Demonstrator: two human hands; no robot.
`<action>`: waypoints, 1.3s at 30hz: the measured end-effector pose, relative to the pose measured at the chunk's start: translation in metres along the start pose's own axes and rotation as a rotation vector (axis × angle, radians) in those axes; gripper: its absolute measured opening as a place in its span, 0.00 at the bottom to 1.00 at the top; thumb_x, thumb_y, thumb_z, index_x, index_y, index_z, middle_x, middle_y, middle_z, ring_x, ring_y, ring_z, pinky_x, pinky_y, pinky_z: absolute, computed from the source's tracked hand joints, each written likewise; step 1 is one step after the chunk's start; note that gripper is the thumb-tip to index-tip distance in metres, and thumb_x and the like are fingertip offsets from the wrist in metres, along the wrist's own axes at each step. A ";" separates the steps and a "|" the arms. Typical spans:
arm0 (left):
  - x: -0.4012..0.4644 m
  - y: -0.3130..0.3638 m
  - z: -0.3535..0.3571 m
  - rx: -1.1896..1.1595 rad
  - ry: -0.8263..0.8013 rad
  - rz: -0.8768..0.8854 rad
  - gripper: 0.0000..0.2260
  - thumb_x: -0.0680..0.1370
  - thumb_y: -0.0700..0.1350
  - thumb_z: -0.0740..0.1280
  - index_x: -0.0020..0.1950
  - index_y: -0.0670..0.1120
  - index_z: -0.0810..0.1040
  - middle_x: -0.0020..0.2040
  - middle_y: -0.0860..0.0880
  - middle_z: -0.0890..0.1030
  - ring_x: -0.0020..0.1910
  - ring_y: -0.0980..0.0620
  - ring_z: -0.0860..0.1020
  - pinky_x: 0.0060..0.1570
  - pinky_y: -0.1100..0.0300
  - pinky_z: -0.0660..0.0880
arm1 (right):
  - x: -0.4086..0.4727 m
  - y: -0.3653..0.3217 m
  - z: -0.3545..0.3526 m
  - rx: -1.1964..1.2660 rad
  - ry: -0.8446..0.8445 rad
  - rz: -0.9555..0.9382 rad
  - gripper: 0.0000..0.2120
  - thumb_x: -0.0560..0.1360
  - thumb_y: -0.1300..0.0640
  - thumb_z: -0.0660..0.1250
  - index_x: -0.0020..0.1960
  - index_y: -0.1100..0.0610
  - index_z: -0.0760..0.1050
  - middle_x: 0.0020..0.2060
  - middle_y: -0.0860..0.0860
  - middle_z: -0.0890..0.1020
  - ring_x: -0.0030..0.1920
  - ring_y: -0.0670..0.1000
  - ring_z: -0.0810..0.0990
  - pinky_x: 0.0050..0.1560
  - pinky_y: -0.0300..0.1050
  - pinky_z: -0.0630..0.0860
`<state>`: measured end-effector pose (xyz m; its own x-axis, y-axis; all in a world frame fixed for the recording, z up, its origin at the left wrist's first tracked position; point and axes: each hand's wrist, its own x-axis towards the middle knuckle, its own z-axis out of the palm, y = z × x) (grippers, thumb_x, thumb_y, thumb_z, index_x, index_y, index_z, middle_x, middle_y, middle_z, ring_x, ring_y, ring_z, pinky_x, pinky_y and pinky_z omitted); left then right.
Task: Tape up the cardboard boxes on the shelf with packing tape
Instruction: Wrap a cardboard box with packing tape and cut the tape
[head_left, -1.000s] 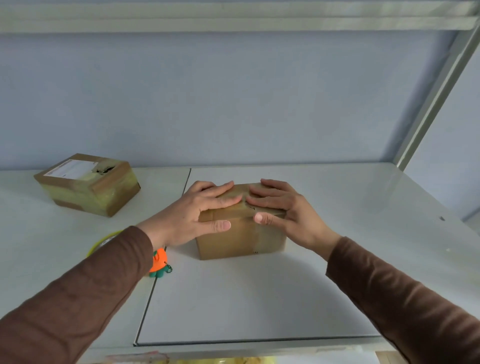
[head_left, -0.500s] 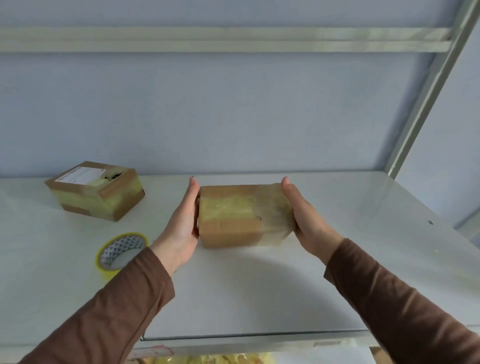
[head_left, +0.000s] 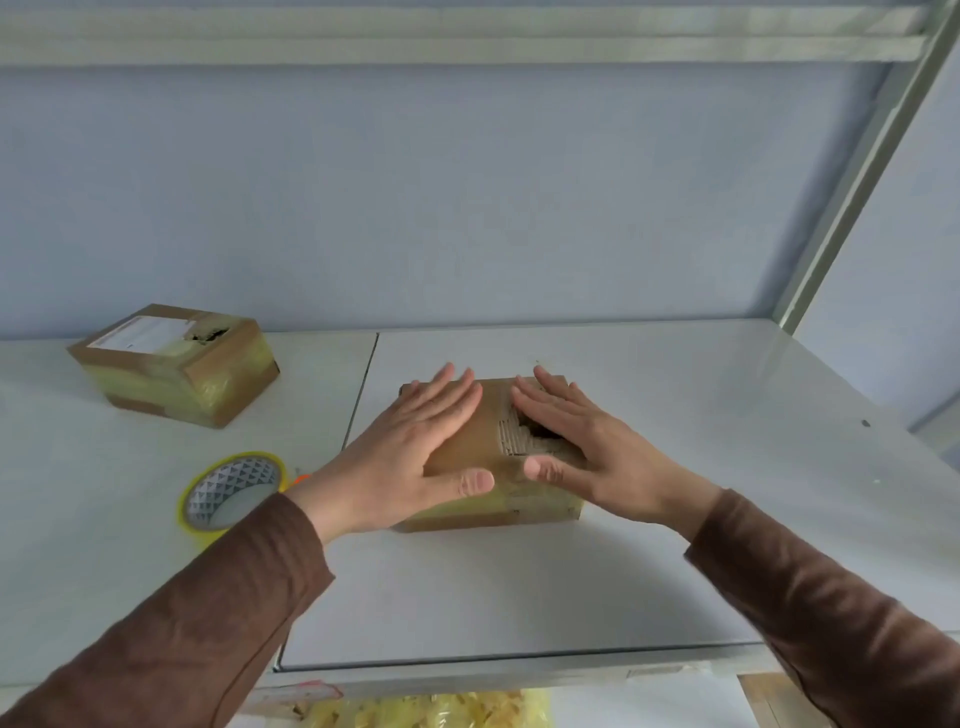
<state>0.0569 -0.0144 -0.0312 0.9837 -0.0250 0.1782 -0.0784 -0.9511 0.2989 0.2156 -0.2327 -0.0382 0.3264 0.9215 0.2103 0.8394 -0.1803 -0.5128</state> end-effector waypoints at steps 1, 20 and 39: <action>0.002 0.001 0.000 0.084 -0.042 0.006 0.41 0.79 0.71 0.55 0.84 0.51 0.47 0.83 0.57 0.42 0.80 0.63 0.36 0.79 0.61 0.37 | 0.001 0.000 -0.001 -0.091 -0.036 -0.024 0.40 0.79 0.33 0.57 0.83 0.52 0.54 0.83 0.45 0.53 0.82 0.41 0.42 0.83 0.48 0.42; -0.009 0.004 0.001 -1.271 0.198 -0.643 0.36 0.74 0.73 0.60 0.74 0.52 0.74 0.68 0.51 0.80 0.69 0.50 0.77 0.75 0.45 0.67 | 0.000 -0.015 0.001 0.797 0.209 0.433 0.31 0.77 0.28 0.55 0.71 0.46 0.70 0.64 0.43 0.80 0.64 0.45 0.79 0.66 0.52 0.75; 0.002 0.017 0.004 -1.406 0.438 -0.741 0.12 0.75 0.38 0.75 0.54 0.49 0.78 0.40 0.49 0.86 0.35 0.52 0.84 0.29 0.61 0.78 | 0.008 -0.019 0.018 1.315 0.320 0.537 0.16 0.78 0.61 0.71 0.63 0.51 0.75 0.45 0.53 0.85 0.39 0.54 0.85 0.33 0.46 0.81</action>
<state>0.0584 -0.0318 -0.0299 0.7732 0.5947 -0.2202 0.0422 0.2982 0.9536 0.1948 -0.2155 -0.0416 0.6949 0.6998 -0.1657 -0.3510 0.1289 -0.9275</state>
